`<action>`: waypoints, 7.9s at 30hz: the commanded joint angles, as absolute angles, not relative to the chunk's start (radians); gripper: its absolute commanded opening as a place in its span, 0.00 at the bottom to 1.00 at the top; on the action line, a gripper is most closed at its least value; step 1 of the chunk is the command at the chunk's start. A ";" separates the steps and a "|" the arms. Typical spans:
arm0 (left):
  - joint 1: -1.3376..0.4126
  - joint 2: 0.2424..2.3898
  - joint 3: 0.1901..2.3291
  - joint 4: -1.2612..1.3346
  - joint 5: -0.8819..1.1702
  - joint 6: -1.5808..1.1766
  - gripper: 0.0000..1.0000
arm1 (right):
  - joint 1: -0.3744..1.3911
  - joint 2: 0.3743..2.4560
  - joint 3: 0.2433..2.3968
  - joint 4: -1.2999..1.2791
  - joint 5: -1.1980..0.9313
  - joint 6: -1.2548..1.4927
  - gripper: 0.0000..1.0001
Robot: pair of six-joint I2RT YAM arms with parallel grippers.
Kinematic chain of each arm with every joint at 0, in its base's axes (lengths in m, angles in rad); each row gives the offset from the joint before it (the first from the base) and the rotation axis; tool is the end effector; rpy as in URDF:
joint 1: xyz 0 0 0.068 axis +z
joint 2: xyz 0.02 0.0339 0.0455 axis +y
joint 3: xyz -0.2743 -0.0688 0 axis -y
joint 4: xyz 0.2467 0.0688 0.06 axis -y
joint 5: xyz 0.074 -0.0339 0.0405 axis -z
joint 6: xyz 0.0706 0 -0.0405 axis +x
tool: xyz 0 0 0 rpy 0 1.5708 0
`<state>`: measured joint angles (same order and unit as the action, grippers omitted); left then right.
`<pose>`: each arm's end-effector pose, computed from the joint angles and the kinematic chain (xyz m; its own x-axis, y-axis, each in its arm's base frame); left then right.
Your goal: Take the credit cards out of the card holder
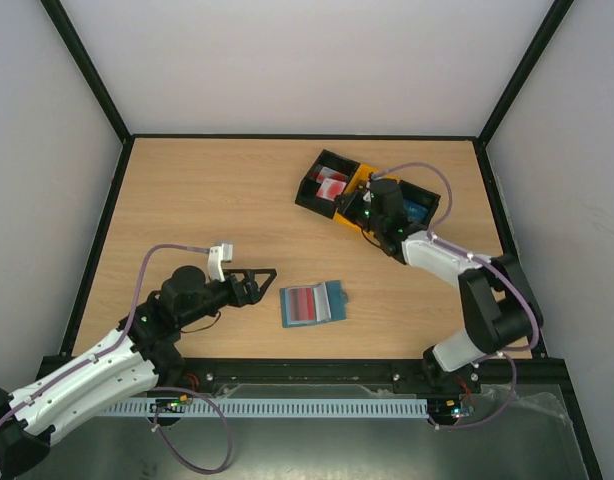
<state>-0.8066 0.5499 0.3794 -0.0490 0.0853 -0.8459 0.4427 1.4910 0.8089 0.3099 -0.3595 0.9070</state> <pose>0.1204 -0.1343 0.2427 -0.6814 -0.3669 -0.6333 0.4023 0.5350 -0.7429 0.3128 0.1758 0.2270 -0.7516 0.4597 -0.4732 -0.1707 0.5573 0.8126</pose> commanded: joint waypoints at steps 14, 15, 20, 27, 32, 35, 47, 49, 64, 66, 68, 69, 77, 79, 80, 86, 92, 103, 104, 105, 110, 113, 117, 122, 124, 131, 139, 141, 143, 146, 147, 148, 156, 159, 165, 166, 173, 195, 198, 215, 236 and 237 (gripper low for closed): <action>-0.800 0.510 0.404 -0.097 0.098 -0.794 1.00 | 0.364 1.854 1.153 0.226 -0.309 0.876 0.02; -0.800 0.510 0.406 -0.100 0.096 -0.791 1.00 | 0.362 1.869 1.166 0.220 -0.305 0.876 0.02; -0.800 0.511 0.415 -0.113 0.081 -0.781 1.00 | 0.358 1.946 1.255 0.169 -0.282 0.864 0.02; -0.798 0.512 0.417 -0.114 0.080 -0.785 1.00 | 0.350 2.030 1.341 0.130 -0.261 0.870 0.02; -0.798 0.512 0.414 -0.111 0.080 -0.794 1.00 | 0.346 2.060 1.377 0.106 -0.229 0.871 0.02; -0.799 0.512 0.411 -0.108 0.082 -0.799 1.00 | 0.345 2.079 1.402 0.089 -0.222 0.871 0.02; -0.799 0.512 0.407 -0.105 0.078 -0.810 1.00 | 0.344 2.112 1.474 0.014 -0.192 0.873 0.12; -0.798 0.512 0.408 -0.104 0.078 -0.811 1.00 | 0.344 2.109 1.477 0.008 -0.186 0.874 0.14; -0.799 0.502 0.401 -0.132 0.078 -0.824 1.00 | 0.342 2.025 1.481 -0.058 -0.157 0.837 0.26; -0.798 0.503 0.395 -0.139 0.077 -0.829 1.00 | 0.343 1.996 1.473 -0.070 -0.172 0.826 0.27; -0.799 0.508 0.392 -0.147 0.077 -0.832 1.00 | 0.343 1.964 1.458 -0.085 -0.191 0.815 0.27; -0.799 0.512 0.391 -0.151 0.077 -0.838 1.00 | 0.343 1.943 1.444 -0.089 -0.201 0.810 0.27; -0.799 0.551 0.374 -0.143 0.115 -0.860 1.00 | 0.348 1.721 1.220 -0.076 -0.268 0.764 0.27; -0.799 0.566 0.371 -0.139 0.126 -0.864 1.00 | 0.355 1.653 1.153 -0.078 -0.278 0.739 0.27; -0.799 0.572 0.368 -0.137 0.130 -0.868 1.00 | 0.361 1.618 1.119 -0.081 -0.275 0.730 0.27; -0.800 0.604 0.333 -0.094 0.153 -0.883 1.00 | 0.412 1.388 0.895 -0.078 -0.263 0.734 0.28; -0.800 0.644 0.285 0.000 0.187 -0.923 1.00 | 0.503 1.218 0.728 -0.073 -0.255 0.771 0.28; -0.801 0.684 0.217 0.159 0.262 -0.977 1.00 | 0.690 1.059 0.503 -0.036 -0.229 0.847 0.28; -0.800 0.684 0.211 0.167 0.270 -0.980 1.00 | 0.704 1.051 0.481 -0.033 -0.227 0.854 0.28; -0.801 0.682 0.208 0.173 0.275 -0.983 1.00 | 0.720 1.041 0.457 -0.026 -0.225 0.865 0.28; -0.801 0.673 0.168 0.232 0.291 -1.008 1.00 | 0.810 0.997 0.385 0.008 -0.204 0.930 0.28; -0.801 0.680 0.139 0.280 0.299 -1.029 1.00 | 0.873 0.996 0.364 0.046 -0.183 0.969 0.28; -0.801 0.690 0.123 0.296 0.301 -1.038 1.00 | 0.957 1.039 0.381 0.069 -0.142 0.994 0.27; -0.800 0.679 0.121 0.281 0.295 -1.038 1.00 | 1.030 1.127 0.416 0.127 -0.117 1.007 0.27; -0.801 0.672 0.121 0.273 0.294 -1.040 1.00 | 1.053 1.168 0.436 0.140 -0.104 1.001 0.28; -0.800 0.644 0.116 0.242 0.285 -1.047 1.00 | 1.065 1.280 0.464 0.142 -0.050 0.968 0.28; -0.801 0.641 0.122 0.219 0.263 -1.051 1.00 | 1.068 1.390 0.431 0.252 -0.098 0.985 0.27; -0.801 0.643 0.129 0.194 0.245 -1.054 1.00 | 1.071 1.425 0.428 0.296 -0.117 0.999 0.27; -0.800 0.640 0.135 0.172 0.234 -1.054 1.00 | 1.086 1.450 0.430 0.333 -0.129 1.018 0.24; -0.801 0.636 0.143 0.145 0.223 -1.051 1.00 | 1.116 1.488 0.444 0.387 -0.132 1.052 0.22; -0.801 0.632 0.145 0.137 0.216 -1.051 1.00 | 1.125 1.499 0.447 0.413 -0.141 1.065 0.21; -0.801 0.630 0.144 0.131 0.211 -1.051 1.00 | 1.132 1.511 0.448 0.437 -0.152 1.077 0.21; -0.801 0.618 0.120 0.162 0.231 -1.084 1.00 | 1.143 1.468 0.427 0.406 -0.080 1.096 0.17; -0.801 0.627 0.104 0.206 0.256 -1.099 1.00 | 1.144 1.438 0.429 0.374 -0.081 1.088 0.17; -0.800 0.670 0.079 0.292 0.271 -1.127 1.00 | 1.143 1.466 0.430 0.362 -0.109 1.068 0.17; -0.800 0.678 0.077 0.299 0.272 -1.129 1.00 | 1.143 1.479 0.428 0.371 -0.118 1.070 0.17; -0.798 0.734 0.048 0.380 0.267 -1.119 1.00 | 1.148 1.490 0.372 0.413 -0.090 1.103 0.09; -0.744 0.747 0.092 0.344 0.323 -1.097 1.00 | 1.218 1.459 0.359 0.469 -0.036 1.184 0.08; -0.744 0.746 0.084 0.366 0.350 -1.110 1.00 | 1.220 1.445 0.383 0.449 -0.040 1.169 0.15; -0.744 0.780 0.044 0.412 0.370 -1.147 1.00 | 1.240 1.580 0.443 0.396 -0.021 1.163 0.12; -0.716 0.773 0.028 0.401 0.370 -1.089 1.00 | 1.258 1.526 0.500 0.309 0.037 1.134 0.19; -0.715 0.767 0.028 0.398 0.371 -1.093 1.00 | 1.258 1.533 0.499 0.316 0.034 1.135 0.18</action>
<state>-0.7212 0.7933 0.0414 0.4034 0.3733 -1.1030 1.2499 1.5253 0.4866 0.3618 0.0002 1.1473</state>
